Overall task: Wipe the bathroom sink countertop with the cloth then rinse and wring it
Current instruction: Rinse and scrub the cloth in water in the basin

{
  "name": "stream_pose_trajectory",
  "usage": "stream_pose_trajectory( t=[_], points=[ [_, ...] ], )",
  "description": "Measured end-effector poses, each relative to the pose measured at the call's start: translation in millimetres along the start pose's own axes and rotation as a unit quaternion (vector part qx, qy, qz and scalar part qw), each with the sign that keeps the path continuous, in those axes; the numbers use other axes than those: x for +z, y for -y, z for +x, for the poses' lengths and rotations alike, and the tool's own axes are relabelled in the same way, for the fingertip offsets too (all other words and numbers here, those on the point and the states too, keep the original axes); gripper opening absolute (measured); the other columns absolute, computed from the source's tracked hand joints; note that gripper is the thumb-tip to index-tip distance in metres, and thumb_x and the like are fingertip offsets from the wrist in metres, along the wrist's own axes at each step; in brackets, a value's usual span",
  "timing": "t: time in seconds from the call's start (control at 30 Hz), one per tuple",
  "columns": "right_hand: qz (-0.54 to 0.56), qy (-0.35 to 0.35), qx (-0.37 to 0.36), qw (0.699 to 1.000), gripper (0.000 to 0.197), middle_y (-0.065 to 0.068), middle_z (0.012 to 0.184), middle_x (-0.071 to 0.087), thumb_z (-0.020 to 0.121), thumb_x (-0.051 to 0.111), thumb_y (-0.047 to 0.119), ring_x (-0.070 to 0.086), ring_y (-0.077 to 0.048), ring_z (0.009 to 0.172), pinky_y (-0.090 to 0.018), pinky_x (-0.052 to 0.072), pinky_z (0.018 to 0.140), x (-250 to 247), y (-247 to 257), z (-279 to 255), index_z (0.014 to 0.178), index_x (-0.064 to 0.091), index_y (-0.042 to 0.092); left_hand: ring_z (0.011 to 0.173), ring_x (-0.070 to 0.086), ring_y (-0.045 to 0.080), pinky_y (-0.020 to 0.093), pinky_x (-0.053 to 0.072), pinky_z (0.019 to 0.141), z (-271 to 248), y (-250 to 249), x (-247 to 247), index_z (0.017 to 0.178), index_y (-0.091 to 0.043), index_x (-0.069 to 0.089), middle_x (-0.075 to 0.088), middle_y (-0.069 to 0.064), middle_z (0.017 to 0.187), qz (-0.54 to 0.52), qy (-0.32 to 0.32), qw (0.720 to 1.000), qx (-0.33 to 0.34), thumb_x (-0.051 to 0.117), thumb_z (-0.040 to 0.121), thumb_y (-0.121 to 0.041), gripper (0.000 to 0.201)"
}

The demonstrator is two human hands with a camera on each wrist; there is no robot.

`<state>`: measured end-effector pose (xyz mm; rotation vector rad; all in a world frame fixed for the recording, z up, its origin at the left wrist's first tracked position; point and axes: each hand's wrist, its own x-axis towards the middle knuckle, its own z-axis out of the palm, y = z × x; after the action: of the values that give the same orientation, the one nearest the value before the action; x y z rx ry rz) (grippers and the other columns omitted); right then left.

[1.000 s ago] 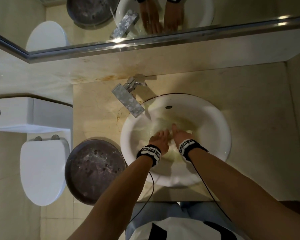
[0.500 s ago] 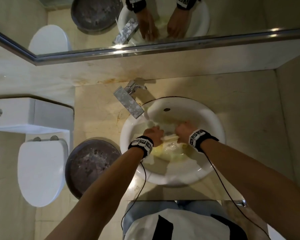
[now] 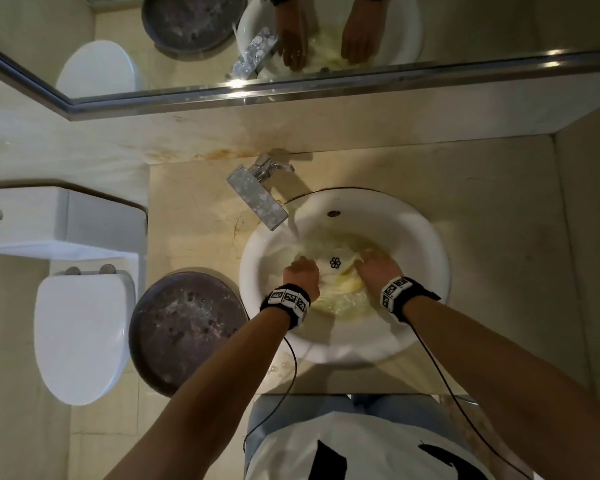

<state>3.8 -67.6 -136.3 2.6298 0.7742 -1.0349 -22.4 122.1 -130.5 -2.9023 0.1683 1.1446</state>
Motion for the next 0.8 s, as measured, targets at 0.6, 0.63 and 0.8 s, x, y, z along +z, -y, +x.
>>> stream_pose_trajectory(
  t=[0.6, 0.63, 0.8],
  points=[
    [0.138, 0.05, 0.132, 0.98, 0.054, -0.016, 0.135, 0.045, 0.088, 0.061, 0.013, 0.049, -0.042, 0.12, -0.052, 0.048, 0.094, 6, 25, 24, 0.137, 0.043, 0.025, 0.128, 0.042, 0.032, 0.044, 0.039, 0.101, 9, -17, 4, 0.14, -0.014, 0.043, 0.038, 0.01, 0.145, -0.028, 0.016, 0.999, -0.04, 0.055, 0.088, -0.028, 0.055],
    [0.146, 0.058, 0.135, 0.978, 0.052, -0.017, 0.138, 0.044, 0.089, 0.064, 0.02, 0.047, -0.041, 0.123, -0.051, 0.048, 0.096, 7, 30, 26, 0.137, 0.045, 0.022, 0.126, 0.045, 0.032, 0.043, 0.043, 0.099, 10, -25, 2, 0.135, -0.012, 0.05, 0.041, 0.011, 0.142, -0.062, 0.031, 0.997, -0.026, 0.057, 0.088, -0.029, 0.051],
    [0.152, 0.058, 0.066, 0.984, 0.041, -0.016, 0.15, 0.025, 0.088, 0.072, 0.021, 0.041, -0.039, 0.132, -0.041, 0.051, 0.097, 13, 33, 27, 0.128, 0.06, 0.02, 0.119, 0.051, 0.03, 0.04, 0.045, 0.096, 12, -28, 3, 0.124, -0.009, 0.057, 0.053, 0.01, 0.129, -0.097, 0.011, 0.995, 0.022, 0.057, 0.088, -0.014, 0.036]
  ],
)
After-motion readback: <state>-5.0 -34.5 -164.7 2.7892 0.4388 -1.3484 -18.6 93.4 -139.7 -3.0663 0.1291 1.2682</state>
